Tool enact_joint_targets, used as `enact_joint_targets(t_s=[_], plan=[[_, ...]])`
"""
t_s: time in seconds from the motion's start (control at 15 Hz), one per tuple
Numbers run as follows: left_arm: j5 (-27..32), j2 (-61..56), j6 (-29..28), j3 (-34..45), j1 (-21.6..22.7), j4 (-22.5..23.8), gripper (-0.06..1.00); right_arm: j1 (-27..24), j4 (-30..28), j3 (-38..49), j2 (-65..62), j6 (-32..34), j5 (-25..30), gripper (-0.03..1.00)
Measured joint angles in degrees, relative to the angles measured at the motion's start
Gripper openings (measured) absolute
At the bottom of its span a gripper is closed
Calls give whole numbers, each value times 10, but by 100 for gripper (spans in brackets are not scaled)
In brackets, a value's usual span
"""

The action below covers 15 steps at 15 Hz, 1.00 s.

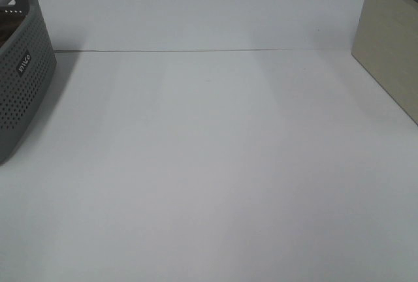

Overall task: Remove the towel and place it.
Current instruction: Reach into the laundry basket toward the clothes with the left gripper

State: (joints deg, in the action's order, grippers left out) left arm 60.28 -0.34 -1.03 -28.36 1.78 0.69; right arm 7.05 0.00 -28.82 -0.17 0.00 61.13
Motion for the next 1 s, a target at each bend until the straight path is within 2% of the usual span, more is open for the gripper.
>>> enact_joint_targets(t_s=[0.67,0.8,1.0], plan=[[0,0,0,0,0,-1,99,0,0,0,0,0,0,76],[6,7,29,-3,0,-1,99,0,0,0,0,0,0,76],[69,131,148,-86,0,21,99,0,0,0,0,0,0,76]])
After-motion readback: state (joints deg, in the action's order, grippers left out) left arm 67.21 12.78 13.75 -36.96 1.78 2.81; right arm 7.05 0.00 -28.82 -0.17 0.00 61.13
